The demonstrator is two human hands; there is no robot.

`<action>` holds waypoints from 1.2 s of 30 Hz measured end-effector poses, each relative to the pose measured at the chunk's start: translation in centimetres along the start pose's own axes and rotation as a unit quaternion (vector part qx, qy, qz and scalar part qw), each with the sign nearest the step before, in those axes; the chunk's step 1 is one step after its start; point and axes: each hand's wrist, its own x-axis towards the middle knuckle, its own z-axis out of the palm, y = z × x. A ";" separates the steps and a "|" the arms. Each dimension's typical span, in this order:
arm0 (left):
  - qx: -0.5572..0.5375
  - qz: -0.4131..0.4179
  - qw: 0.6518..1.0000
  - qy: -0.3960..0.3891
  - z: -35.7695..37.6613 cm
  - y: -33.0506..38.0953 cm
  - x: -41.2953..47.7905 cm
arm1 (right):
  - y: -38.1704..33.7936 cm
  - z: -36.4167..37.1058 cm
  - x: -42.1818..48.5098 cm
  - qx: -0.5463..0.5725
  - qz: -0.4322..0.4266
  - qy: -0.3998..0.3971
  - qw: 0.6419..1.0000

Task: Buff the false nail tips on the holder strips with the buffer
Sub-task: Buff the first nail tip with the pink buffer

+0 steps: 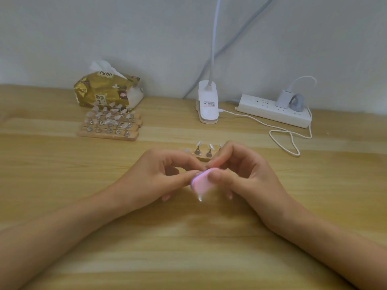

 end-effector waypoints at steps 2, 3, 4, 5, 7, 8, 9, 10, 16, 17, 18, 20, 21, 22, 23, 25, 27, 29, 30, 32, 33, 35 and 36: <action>-0.009 -0.002 1.000 -0.001 0.1 -0.1 0.1 | 0.0 0.1 0.0 0.015 0.005 0.024 1.000; -0.010 -0.002 1.000 -0.003 0.0 -0.1 0.1 | 0.0 -0.1 0.0 0.029 0.012 0.047 0.998; -0.008 -0.002 1.000 -0.003 0.0 -0.1 0.1 | 0.0 -0.1 0.0 0.031 0.015 0.052 0.998; -0.006 -0.001 1.000 0.000 0.0 -0.1 0.1 | 0.0 -0.1 0.0 0.012 0.010 0.034 0.999; -0.012 -0.002 1.000 0.007 0.1 -0.1 0.1 | -0.1 0.1 0.0 -0.020 0.005 0.002 1.000; -0.018 -0.004 1.000 0.008 0.0 0.0 0.1 | -0.1 0.2 0.0 -0.011 0.008 0.017 1.000; -0.021 -0.005 1.000 0.005 0.0 0.0 0.1 | -0.1 0.1 0.1 0.011 0.014 0.039 0.999; -0.020 -0.004 1.000 0.001 0.0 0.0 0.1 | -0.1 0.0 0.1 0.024 0.021 0.051 0.998; -0.016 -0.003 1.000 -0.004 0.0 0.1 0.0 | -0.2 -0.1 0.1 0.040 0.016 0.052 0.998; -0.018 -0.003 1.000 -0.003 0.1 0.1 0.0 | -0.2 -0.2 0.1 0.041 0.013 0.051 0.998; -0.019 -0.003 1.000 0.001 0.1 0.1 0.0 | -0.2 -0.1 0.1 0.021 0.005 0.033 0.999; -0.025 -0.008 1.000 0.012 0.1 0.1 0.0 | -0.3 0.1 0.0 -0.014 0.001 0.001 1.000; -0.029 -0.011 0.999 0.014 0.1 0.1 0.0 | -0.2 0.1 0.1 -0.002 0.005 0.013 1.000; -0.030 -0.010 0.999 0.009 0.1 0.1 0.0 | -0.2 0.0 0.1 0.026 0.012 0.036 0.999; -0.028 -0.007 1.000 0.001 0.1 0.1 0.0 | -0.1 -0.2 0.1 0.043 0.021 0.048 0.998; -0.012 -0.004 1.000 -0.003 0.1 0.0 0.0 | -0.2 0.0 0.1 0.026 0.018 0.028 0.999; -0.007 -0.006 1.000 0.002 0.1 -0.1 0.0 | -0.1 0.1 0.2 0.004 0.011 0.007 1.000; -0.012 -0.005 1.000 -0.003 0.0 -0.1 0.0 | -0.1 0.0 0.2 0.029 0.020 0.035 0.999; -0.014 -0.004 1.000 -0.007 0.0 -0.1 0.0 | -0.1 0.0 0.1 0.032 0.023 0.036 0.999; -0.012 0.000 1.000 -0.010 0.0 -0.2 0.0 | -0.3 0.1 0.1 0.006 0.017 0.006 1.000; -0.011 -0.001 1.000 -0.009 0.0 -0.2 0.0 | -0.2 0.1 0.1 -0.001 0.013 0.000 1.000; -0.013 -0.001 1.000 -0.009 0.0 -0.3 0.1 | -0.1 0.0 0.2 0.041 0.020 0.034 0.998; -0.015 0.000 1.000 -0.011 0.0 -0.3 0.0 | -0.1 -0.2 0.2 0.056 0.027 0.046 0.997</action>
